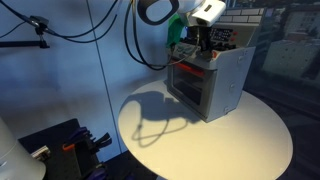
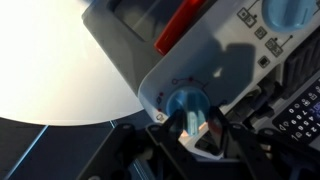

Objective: Turn the last knob on the stove anti-clockwise

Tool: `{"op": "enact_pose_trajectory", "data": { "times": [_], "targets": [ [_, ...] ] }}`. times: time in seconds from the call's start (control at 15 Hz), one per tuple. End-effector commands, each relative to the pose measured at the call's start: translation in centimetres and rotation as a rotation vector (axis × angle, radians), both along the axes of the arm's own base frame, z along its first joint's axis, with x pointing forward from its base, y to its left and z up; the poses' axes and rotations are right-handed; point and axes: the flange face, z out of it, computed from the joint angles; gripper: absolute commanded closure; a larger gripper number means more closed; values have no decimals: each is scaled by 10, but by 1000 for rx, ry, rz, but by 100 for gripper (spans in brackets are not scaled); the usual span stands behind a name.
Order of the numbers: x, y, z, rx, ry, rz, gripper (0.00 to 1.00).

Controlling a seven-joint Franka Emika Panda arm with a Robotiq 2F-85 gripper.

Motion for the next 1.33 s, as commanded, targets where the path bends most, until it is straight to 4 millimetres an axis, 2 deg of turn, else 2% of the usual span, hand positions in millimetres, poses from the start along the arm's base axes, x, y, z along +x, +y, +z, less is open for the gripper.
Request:
{"op": "enact_pose_trajectory", "data": {
  "times": [0.0,0.47,1.27],
  "targets": [
    [1,4,7,-2,-26,4,88],
    [-1,2,6,-66,-8,28,89],
    [-1,7,11,-305,61,155,89]
  ]
}}
